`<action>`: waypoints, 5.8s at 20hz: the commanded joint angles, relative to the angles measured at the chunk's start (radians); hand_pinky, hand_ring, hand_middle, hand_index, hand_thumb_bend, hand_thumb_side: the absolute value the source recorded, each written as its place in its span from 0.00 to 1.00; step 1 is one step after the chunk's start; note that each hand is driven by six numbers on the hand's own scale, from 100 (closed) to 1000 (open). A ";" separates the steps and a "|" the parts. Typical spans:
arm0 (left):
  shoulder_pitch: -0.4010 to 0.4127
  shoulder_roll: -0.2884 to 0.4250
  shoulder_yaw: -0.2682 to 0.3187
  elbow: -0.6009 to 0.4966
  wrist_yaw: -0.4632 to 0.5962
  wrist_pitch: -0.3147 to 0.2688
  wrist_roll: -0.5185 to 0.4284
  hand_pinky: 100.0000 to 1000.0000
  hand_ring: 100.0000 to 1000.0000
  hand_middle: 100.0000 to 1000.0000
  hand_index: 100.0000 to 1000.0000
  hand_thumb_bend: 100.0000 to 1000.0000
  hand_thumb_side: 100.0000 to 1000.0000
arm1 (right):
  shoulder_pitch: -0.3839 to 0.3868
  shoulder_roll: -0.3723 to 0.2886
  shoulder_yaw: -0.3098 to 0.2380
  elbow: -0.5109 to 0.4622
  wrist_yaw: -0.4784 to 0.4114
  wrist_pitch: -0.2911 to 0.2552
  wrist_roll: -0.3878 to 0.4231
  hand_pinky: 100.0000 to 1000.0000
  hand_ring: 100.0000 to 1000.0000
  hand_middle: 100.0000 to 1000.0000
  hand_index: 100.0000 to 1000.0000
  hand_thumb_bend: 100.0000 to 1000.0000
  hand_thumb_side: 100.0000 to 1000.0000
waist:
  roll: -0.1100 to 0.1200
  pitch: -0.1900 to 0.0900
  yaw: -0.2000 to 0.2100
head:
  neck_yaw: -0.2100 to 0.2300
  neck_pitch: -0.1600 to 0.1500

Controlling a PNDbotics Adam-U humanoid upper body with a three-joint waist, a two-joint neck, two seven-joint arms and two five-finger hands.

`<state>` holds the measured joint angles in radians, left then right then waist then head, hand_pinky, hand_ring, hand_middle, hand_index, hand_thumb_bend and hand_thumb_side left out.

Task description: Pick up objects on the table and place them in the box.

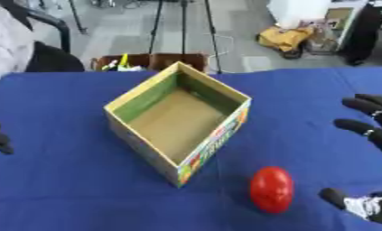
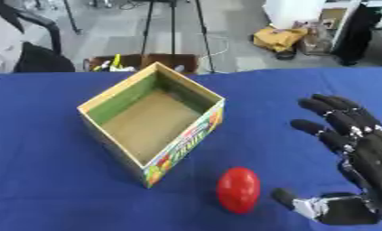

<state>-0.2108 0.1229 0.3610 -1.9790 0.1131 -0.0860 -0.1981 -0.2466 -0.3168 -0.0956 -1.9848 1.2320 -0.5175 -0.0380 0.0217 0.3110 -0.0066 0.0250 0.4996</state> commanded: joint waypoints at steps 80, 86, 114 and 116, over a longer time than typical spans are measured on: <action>-0.023 0.002 -0.029 -0.021 -0.009 0.007 -0.058 0.36 0.44 0.48 0.72 0.00 0.93 | -0.093 -0.092 0.161 -0.015 -0.108 0.352 0.587 0.28 0.57 0.64 0.82 0.85 0.92 | -0.016 0.018 0.038 | -0.100 -0.030; -0.022 -0.004 -0.029 -0.021 -0.016 0.004 -0.063 0.36 0.44 0.48 0.72 0.00 0.93 | -0.102 -0.087 0.161 -0.015 -0.087 0.344 0.636 0.29 0.55 0.66 0.83 0.87 0.89 | -0.014 0.026 0.040 | -0.101 -0.032; -0.032 -0.018 -0.036 -0.021 -0.035 0.007 -0.091 0.36 0.44 0.48 0.72 0.00 0.94 | -0.160 -0.016 0.154 0.096 -0.002 0.399 0.598 0.14 0.47 0.58 0.79 0.82 0.89 | -0.019 0.052 0.057 | -0.020 -0.022; -0.031 -0.018 -0.037 -0.021 -0.034 0.006 -0.093 0.36 0.44 0.48 0.72 0.00 0.94 | -0.163 -0.013 0.160 0.105 0.015 0.391 0.595 0.15 0.48 0.58 0.79 0.83 0.90 | -0.017 0.051 0.056 | -0.040 -0.027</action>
<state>-0.2367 0.0961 0.3281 -1.9790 0.0776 -0.0784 -0.2869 -0.3969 -0.3242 0.0638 -1.8756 1.2317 -0.1231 0.5629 0.0037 0.3794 0.0490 -0.0043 0.4816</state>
